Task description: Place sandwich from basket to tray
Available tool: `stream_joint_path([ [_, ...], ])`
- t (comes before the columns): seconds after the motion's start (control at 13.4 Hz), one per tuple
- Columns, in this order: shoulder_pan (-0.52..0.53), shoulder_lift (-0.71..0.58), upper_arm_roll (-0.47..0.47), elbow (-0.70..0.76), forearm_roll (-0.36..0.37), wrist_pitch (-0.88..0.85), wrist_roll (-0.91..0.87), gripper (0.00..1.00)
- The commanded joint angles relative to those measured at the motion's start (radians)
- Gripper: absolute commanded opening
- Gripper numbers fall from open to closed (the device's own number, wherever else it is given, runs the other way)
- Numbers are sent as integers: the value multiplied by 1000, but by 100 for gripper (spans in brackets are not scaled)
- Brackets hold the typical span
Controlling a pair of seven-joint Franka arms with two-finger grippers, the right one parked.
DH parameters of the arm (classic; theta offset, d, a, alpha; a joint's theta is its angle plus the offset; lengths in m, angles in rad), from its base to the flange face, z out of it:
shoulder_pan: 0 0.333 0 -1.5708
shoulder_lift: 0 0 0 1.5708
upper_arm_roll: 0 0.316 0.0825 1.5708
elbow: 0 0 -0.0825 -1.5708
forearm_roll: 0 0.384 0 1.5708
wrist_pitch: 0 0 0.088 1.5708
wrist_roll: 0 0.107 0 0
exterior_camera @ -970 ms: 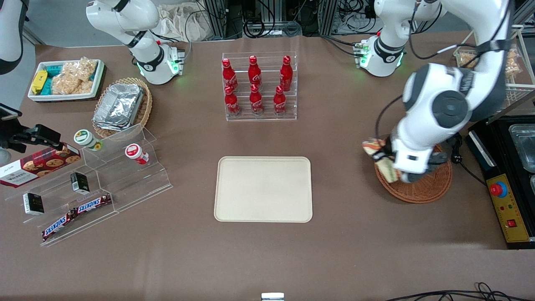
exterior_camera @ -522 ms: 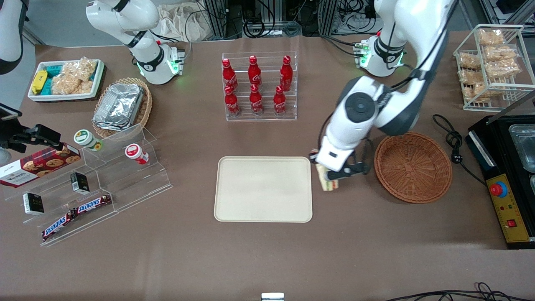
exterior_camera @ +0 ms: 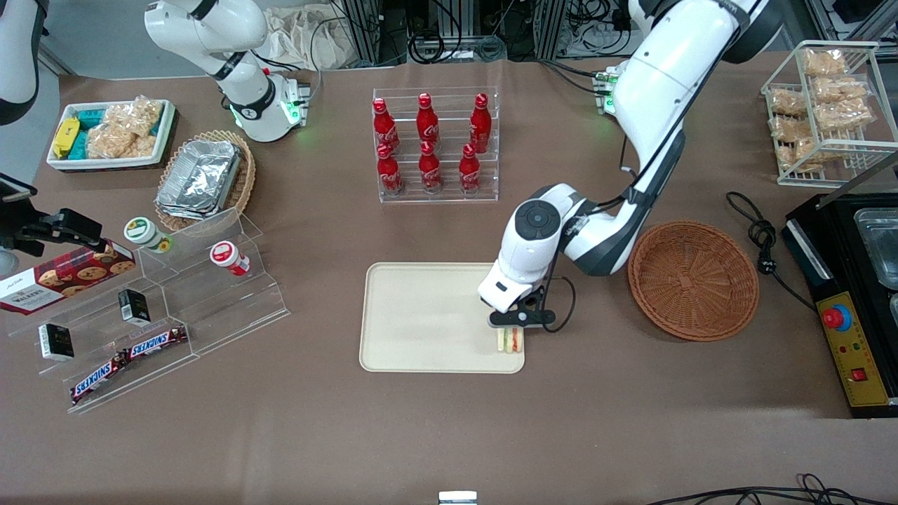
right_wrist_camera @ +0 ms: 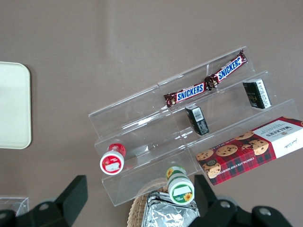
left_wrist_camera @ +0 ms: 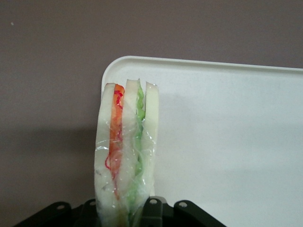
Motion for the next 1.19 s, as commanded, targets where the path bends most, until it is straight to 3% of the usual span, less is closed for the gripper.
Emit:
stream_joint_path([
  [0.0, -18, 20, 2, 37, 24, 30, -27, 71],
  [0.15, -15, 3, 2, 36, 19, 34, -60, 80],
  [0.22, -15, -15, 2, 34, 16, 32, -102, 99],
  [0.45, -5, -140, 2, 7, 15, -38, -235, 99],
  [0.67, 44, -259, -12, 5, -77, -196, -155, 99],
  [1.12, 253, -525, -27, 13, -378, -582, 201, 99],
])
